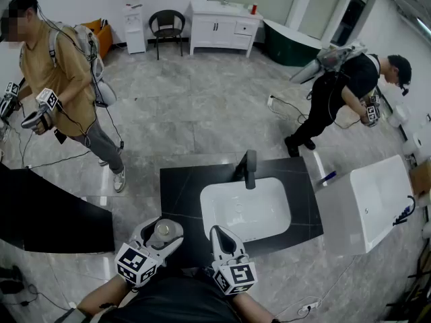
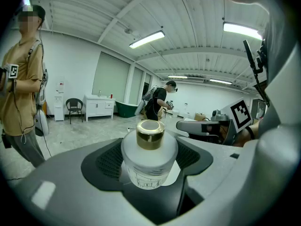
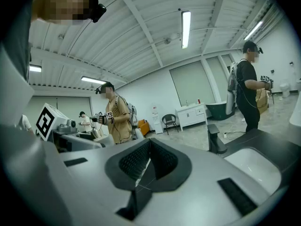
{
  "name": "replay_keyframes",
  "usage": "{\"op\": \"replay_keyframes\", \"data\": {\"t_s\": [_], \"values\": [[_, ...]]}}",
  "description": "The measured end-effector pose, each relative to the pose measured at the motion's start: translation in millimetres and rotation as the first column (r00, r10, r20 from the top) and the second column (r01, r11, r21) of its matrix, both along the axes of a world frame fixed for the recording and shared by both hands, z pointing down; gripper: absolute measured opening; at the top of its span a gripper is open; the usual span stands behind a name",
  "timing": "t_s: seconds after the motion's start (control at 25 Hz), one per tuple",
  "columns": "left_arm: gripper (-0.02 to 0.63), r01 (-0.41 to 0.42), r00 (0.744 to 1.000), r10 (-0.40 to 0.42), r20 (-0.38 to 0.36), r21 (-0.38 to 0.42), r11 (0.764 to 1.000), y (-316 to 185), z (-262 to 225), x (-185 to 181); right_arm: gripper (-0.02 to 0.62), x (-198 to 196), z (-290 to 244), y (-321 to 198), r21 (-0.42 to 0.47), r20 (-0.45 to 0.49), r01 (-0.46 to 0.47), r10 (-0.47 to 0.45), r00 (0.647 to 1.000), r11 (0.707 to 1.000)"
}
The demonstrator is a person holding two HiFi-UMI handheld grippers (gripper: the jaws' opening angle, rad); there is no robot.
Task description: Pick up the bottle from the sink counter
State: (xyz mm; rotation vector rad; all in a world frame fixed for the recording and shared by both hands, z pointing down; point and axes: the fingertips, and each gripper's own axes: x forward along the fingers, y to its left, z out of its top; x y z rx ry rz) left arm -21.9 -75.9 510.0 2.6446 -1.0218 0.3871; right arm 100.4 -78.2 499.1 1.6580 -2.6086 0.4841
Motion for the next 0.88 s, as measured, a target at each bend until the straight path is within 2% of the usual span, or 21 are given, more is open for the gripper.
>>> {"op": "replay_keyframes", "data": {"t_s": [0.88], "values": [[0.334, 0.001, 1.0, -0.001, 0.014, -0.009, 1.0, -1.4, 3.7, -2.4, 0.006, -3.1, -6.5, -0.5, 0.034, -0.008, 0.004, -0.003, 1.0, 0.999]]}}
